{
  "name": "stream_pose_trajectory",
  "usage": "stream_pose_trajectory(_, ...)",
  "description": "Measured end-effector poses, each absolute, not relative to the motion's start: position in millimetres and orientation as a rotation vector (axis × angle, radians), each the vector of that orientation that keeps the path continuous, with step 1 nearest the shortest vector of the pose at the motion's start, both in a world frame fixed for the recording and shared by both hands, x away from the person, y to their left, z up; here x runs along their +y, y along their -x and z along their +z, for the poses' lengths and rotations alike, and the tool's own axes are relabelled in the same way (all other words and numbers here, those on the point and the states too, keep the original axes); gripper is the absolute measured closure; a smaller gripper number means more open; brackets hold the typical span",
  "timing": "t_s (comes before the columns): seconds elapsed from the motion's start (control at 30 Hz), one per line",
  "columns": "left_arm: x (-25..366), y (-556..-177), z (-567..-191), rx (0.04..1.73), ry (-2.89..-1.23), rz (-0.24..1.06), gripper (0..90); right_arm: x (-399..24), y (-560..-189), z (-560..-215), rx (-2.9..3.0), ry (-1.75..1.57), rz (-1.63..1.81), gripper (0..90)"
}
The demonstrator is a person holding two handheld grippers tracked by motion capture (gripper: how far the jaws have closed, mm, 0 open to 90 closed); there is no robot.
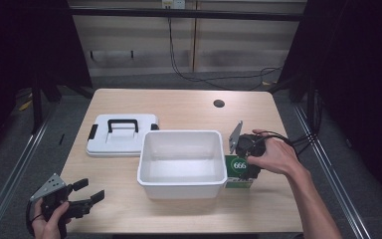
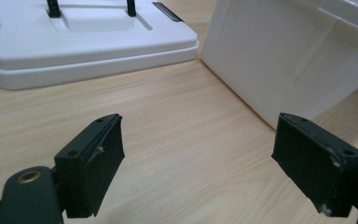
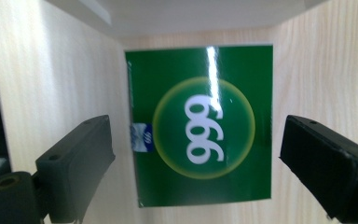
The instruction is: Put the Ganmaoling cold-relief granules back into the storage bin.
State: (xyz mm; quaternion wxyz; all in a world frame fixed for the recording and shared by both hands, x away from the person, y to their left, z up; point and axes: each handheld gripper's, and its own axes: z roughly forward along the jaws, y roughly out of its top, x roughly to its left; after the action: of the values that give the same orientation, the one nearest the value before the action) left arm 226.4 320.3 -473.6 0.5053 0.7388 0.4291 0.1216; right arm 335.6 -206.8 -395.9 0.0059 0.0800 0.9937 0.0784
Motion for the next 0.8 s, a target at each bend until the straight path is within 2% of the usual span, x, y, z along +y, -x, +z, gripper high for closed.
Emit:
stream_pose_trajectory(0.47,320,-227,-474,1.032,-1.786,0.289,15.9,-201,-337,-405,3.097,-0.173,0.109,9.0)
stream_pose_trajectory(0.57,320,-227,-474,1.034,-1.785,0.289,15.9,-200,-337,-410,3.108,-0.166,0.109,11.9)
stream_pose_trajectory(0.8,320,-227,-474,1.035,-1.786,0.291,15.9,-198,-341,-417,3.144,-0.152,0.096,12.3)
